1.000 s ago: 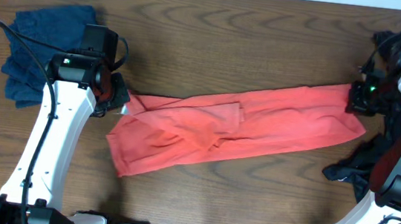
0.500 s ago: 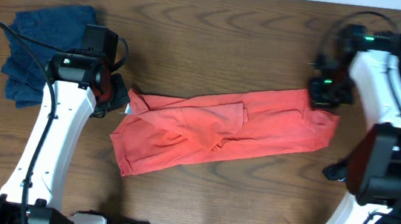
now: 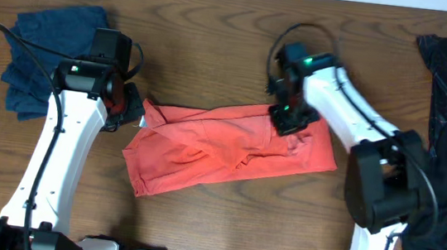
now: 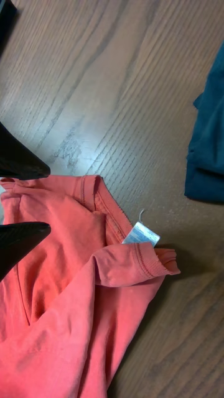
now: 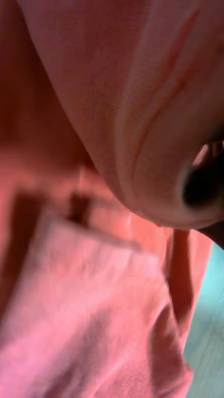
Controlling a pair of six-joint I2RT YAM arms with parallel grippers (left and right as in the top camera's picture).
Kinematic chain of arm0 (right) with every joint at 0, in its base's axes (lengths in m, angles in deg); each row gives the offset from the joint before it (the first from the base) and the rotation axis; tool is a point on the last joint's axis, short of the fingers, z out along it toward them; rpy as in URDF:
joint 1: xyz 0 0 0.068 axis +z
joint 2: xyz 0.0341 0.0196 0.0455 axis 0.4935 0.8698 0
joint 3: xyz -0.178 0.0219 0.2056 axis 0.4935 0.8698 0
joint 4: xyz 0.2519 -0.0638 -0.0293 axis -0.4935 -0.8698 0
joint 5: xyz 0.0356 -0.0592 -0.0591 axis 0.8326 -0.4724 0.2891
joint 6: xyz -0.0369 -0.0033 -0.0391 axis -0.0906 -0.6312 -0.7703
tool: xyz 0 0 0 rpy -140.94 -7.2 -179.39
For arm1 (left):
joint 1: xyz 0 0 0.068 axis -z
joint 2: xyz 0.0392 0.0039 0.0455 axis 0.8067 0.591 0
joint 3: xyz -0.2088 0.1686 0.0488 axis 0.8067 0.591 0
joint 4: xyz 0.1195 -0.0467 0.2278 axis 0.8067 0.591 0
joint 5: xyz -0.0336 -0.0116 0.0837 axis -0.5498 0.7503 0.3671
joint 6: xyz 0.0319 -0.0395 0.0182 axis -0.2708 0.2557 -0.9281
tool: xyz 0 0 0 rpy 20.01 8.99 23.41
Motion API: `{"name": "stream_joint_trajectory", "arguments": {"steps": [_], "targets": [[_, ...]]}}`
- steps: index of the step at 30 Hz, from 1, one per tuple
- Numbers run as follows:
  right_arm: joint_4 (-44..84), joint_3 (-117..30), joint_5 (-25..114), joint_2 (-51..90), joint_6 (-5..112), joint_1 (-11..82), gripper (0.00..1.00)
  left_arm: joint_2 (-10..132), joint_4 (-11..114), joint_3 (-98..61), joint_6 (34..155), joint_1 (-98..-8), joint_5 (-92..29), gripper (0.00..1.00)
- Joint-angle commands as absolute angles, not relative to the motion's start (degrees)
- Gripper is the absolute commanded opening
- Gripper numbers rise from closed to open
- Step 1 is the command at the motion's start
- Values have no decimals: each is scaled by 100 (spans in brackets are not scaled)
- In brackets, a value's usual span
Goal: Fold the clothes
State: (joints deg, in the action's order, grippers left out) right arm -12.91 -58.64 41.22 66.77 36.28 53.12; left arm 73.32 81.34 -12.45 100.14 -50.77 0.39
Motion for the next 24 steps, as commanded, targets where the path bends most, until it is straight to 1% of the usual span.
{"name": "stream_joint_trajectory", "arguments": {"steps": [1, 3, 9, 14, 19, 22, 24], "targets": [[-1206, -5761, 4135, 6712, 3768, 5600, 8, 7297, 8141, -1186, 10025, -5096, 4, 26], [-1147, -5761, 4137, 6712, 3774, 5694, 16, 7297, 8123, -1184, 10025, -5096, 4, 26], [-976, -5764, 4211, 6712, 3785, 5898, 24, 7313, 8082, -1184, 10025, -5096, 4, 26], [-980, -5796, 4624, 6688, 3779, 5920, 25, 7315, 8082, -1184, 10025, -5096, 4, 26], [-978, -6096, 4668, 6437, 3508, 5893, 25, 7315, 8082, -1184, 10022, -5096, 4, 26], [-956, -6332, 4259, 6140, 3514, 5841, 23, 7315, 8084, -1184, 10022, -5096, 4, 26], [-939, -6435, 3560, 5899, 3807, 5771, 23, 7315, 8082, -1184, 10025, -5096, 4, 26]]}}
